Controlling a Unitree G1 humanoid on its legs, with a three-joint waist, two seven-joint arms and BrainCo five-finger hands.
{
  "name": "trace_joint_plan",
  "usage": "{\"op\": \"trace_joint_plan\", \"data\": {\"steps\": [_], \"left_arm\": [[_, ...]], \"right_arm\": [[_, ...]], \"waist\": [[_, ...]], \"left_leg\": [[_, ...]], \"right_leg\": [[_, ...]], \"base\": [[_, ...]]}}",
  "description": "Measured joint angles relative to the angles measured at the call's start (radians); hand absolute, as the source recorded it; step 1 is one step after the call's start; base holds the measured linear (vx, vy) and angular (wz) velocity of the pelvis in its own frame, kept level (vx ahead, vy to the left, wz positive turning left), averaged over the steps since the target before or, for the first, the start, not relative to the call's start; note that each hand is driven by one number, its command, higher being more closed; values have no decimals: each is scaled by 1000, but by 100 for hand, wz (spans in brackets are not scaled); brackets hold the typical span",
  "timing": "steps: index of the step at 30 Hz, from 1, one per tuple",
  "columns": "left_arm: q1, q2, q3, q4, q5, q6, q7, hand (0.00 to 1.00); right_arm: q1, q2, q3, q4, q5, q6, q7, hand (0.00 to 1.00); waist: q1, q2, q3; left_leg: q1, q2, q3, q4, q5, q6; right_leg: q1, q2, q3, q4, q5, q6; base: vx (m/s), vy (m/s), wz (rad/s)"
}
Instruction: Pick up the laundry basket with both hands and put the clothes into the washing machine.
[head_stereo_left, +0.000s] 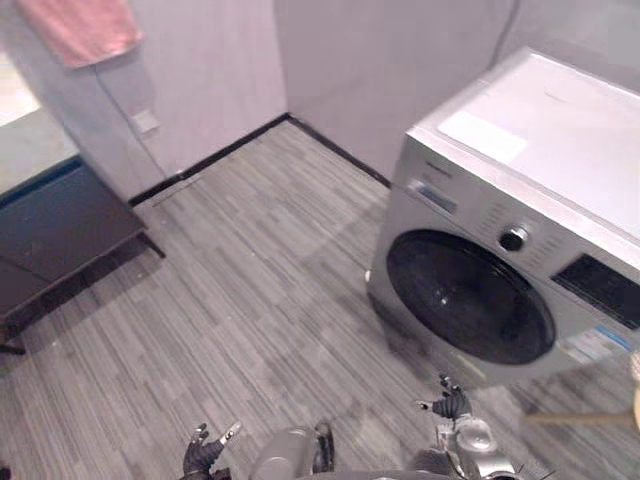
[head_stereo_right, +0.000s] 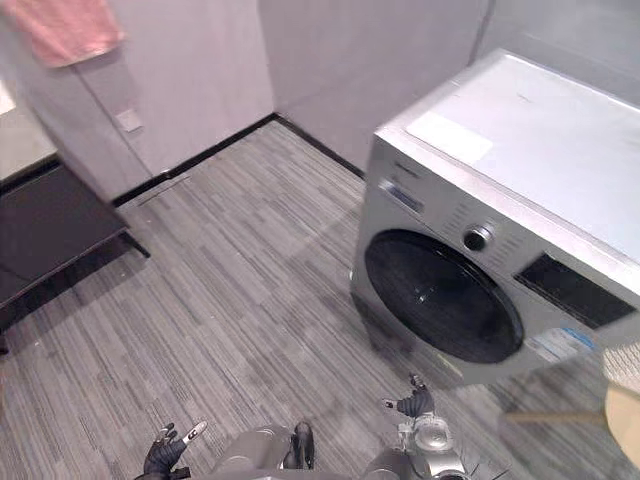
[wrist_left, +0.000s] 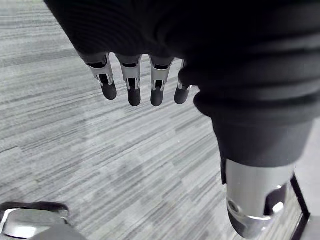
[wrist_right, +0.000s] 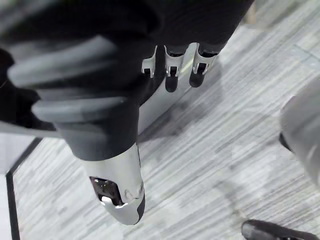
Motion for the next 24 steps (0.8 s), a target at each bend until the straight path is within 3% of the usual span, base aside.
{"op": "trace_joint_plan", "data": {"steps": [3, 5, 6, 8, 9, 10, 11, 12, 13, 14, 15, 17, 18, 20, 22, 23, 24], "left_arm": [[-23, -5, -10, -8, -5, -3, 2, 0], [-55, -15, -19, -9, -18, -17, 5, 0], [-64, -16, -22, -10, -19, -23, 8, 0], [-96, -21, -23, -23, -19, -33, 20, 0], [-95, -23, -25, -30, -17, -40, 19, 0], [-89, -20, -46, -31, -16, -45, 19, 0], [-87, -42, -54, -31, -16, -43, 18, 0], [-86, -52, -52, -31, -15, -42, 19, 0], [-82, -66, -52, -31, -13, -41, 19, 0], [-77, -72, -52, -31, -13, -40, 18, 0], [-68, -79, -53, -35, -14, -40, 17, 0], [-78, -85, -54, -49, -14, -41, 16, 0], [-98, -95, -54, -56, -14, -42, 15, 0], [-110, -95, -54, -58, -13, -43, 15, 0], [-136, -91, -56, -57, -8, -42, 13, 0], [-141, -91, -59, -57, -6, -42, 12, 0], [-141, -92, -66, -57, -1, -42, 7, 0]], "right_arm": [[-17, -9, 0, -66, 15, -3, -1, 0], [-31, -23, 0, -90, 31, -4, 0, 0], [-30, -25, 0, -98, 31, -4, 0, 0], [-29, -29, 0, -108, 31, -4, 0, 0], [-27, -30, 0, -109, 31, -4, 2, 0], [-19, -33, 1, -113, 31, -4, 14, 0], [-25, -48, 3, -113, 30, -5, 22, 0], [-36, -48, 4, -113, 30, -6, 23, 0], [-47, -48, 13, -111, 30, -6, 25, 0], [-49, -48, 23, -111, 30, -6, 26, 0], [-51, -43, 43, -111, 30, -6, 28, 0], [-57, -31, 39, -112, 30, -7, 29, 0], [-60, -40, 23, -112, 30, -22, 24, 0], [-61, -50, 10, -112, 30, -24, 18, 0], [-57, -56, -16, -112, 30, -24, 14, 0], [-48, -59, -20, -112, 29, -24, 14, 0], [-33, -66, -26, -112, 26, -24, 12, 0]], "waist": [[-7, -23, 7], [-32, -2, 22], [-34, 4, 26], [-38, -1, 40], [-43, 0, 41], [-65, 4, 37], [-59, 40, 37], [-54, 44, 39], [-48, 54, 44], [-42, 57, 46], [-28, 54, 48], [-29, 40, 48], [-31, 33, 49], [-31, 33, 48], [-33, 35, 50], [-34, 37, 49], [-34, 51, 43]], "left_leg": [[44, -44, -73, -34, -6, 9], [113, -62, -163, -68, -10, 12], [135, -64, -196, -77, -12, 8], [217, -67, -302, -109, -36, -31], [233, -64, -328, -107, -46, -48], [243, -59, -362, -78, -64, -80], [203, -26, -352, 5, -60, -116], [167, -16, -321, 83, -37, -167], [113, 14, -254, 217, 15, -241], [87, 32, -213, 293, 63, -250], [34, 108, -119, 436, 66, -229], [4, 169, -33, 480, 39, -198], [-23, 209, 36, 379, 29, -185], [-40, 226, 48, 279, 30, -186], [-59, 238, 49, 28, 59, -225], [-55, 238, 50, -34, 85, -240], [-42, 241, 54, -120, 185, -243]], "right_leg": [[-100, 65, 18, -69, -26, -4], [-147, 139, 66, -292, 15, 34], [-151, 160, 88, -365, 43, 36], [-155, 198, 162, -568, 168, 28], [-155, 197, 184, -568, 207, 9], [-145, 195, 171, -528, 304, -36], [-144, 204, 119, -483, 268, -77], [-128, 209, 104, -487, 242, -90], [-85, 232, 87, -509, 228, -110], [-51, 247, 77, -532, 222, -119], [38, 278, 67, -592, 214, -132], [124, 280, 43, -648, 212, -136], [190, 263, 18, -701, 212, -136], [208, 254, 0, -722, 212, -135], [246, 226, -42, -742, 201, -111], [257, 220, -50, -742, 194, -99], [275, 224, -63, -741, 182, -76]], "base": [[304, 22, 90], [380, -51, 128], [444, -131, 133], [557, -248, 154], [656, -359, 184], [547, -308, 140], [535, -287, 110], [501, -265, 49], [497, -265, 23], [486, -233, 9], [459, -188, 12], [436, -154, 30], [307, -77, 34], [254, 3, 28], [170, 104, 41], [119, 148, 44], [91, 118, 26]]}}
